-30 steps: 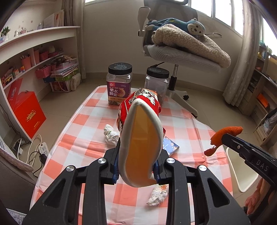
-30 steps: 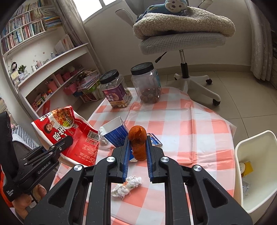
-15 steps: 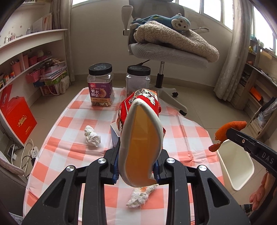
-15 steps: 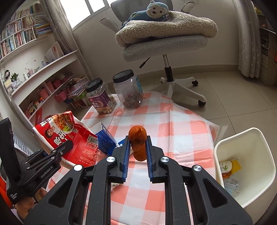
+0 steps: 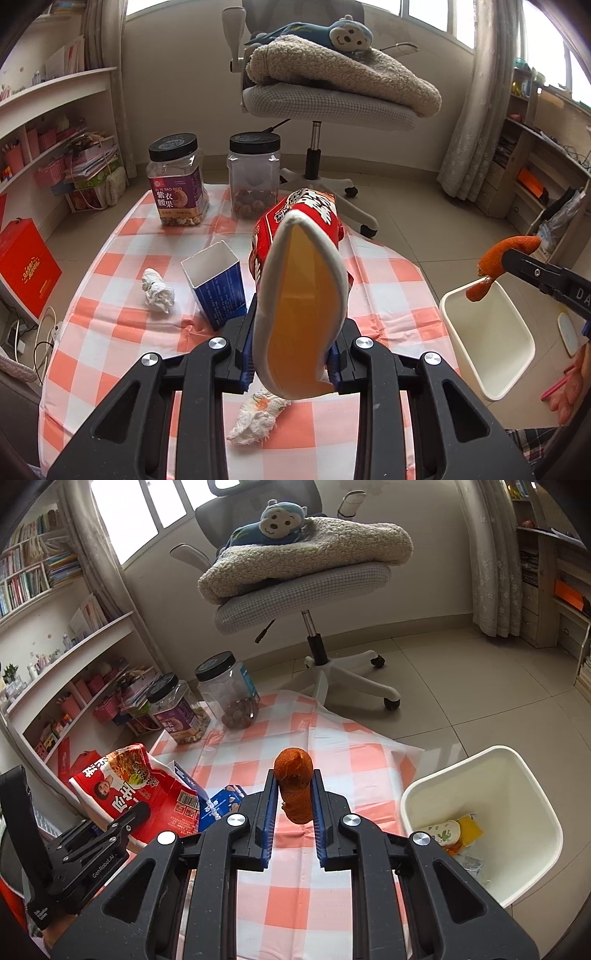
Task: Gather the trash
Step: 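Carry the orange stick into the wastebasket and open the right tool while the left tool holds the packet, then lower the red noodle packet into the wastebasket and open the left tool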
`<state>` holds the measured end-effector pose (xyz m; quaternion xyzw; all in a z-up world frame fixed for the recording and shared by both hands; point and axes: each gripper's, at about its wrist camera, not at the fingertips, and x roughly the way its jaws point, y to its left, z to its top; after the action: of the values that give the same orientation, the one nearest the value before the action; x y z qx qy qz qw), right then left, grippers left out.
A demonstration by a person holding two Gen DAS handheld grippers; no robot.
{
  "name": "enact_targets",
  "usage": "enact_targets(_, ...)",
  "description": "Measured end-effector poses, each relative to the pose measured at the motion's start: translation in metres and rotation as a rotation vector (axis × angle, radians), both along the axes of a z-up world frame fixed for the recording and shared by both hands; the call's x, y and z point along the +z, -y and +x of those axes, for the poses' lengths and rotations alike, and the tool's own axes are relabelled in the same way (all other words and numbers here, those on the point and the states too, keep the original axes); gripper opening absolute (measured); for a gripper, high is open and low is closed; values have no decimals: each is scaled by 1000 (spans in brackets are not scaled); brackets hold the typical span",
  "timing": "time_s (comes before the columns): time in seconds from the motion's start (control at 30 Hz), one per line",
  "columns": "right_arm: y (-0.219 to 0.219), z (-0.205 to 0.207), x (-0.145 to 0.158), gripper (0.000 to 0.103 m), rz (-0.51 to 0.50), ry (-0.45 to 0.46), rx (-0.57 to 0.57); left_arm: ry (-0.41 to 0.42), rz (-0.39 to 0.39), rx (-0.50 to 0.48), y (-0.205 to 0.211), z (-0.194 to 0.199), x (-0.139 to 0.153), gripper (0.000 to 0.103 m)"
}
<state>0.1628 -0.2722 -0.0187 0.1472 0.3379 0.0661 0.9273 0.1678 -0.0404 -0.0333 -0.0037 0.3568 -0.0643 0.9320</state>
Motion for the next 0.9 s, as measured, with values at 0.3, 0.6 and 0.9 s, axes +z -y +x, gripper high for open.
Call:
enact_targets(0.3, 44, -4, -4, 17, 6, -23, -115, 3, -12, -48, 29, 3, -2, 30)
enact_targets(0.6, 93, -13, -8, 20, 39, -43, -231, 2, -31, -109, 67, 3, 2, 30)
enact_targets(0.9, 152, -39, -5, 82, 95, -24, -415, -18, -66, -204, 129, -1, 0, 30)
